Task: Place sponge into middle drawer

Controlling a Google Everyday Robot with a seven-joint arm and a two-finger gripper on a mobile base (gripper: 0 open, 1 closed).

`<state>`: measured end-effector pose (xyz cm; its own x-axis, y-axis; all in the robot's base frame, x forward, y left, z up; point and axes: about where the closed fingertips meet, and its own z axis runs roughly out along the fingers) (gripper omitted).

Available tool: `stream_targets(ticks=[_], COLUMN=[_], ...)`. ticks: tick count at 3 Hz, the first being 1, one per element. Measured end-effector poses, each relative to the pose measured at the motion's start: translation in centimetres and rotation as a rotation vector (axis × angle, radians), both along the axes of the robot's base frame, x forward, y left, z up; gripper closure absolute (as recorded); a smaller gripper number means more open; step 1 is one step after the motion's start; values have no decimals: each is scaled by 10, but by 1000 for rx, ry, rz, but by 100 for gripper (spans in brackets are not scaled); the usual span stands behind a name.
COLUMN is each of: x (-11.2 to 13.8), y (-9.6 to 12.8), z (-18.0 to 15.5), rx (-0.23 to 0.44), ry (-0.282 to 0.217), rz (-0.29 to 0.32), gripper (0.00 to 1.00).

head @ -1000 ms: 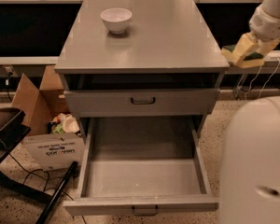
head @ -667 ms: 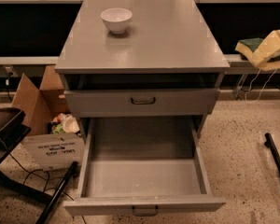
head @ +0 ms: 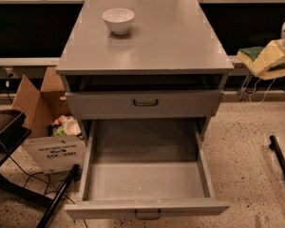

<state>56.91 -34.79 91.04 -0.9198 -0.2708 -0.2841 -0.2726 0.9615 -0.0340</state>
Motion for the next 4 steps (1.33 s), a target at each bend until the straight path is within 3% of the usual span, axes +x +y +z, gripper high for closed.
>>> stream_targets(ticks=[1,2,3,4], x=[-7,-12,-34,-60], y=[11,31,66,106], z=[-27,-111,-232,-349], rx=[-30,14,103,238], ry=[-58,-29,98,229], rz=[25,51,90,108], gripper=[100,100,100,100])
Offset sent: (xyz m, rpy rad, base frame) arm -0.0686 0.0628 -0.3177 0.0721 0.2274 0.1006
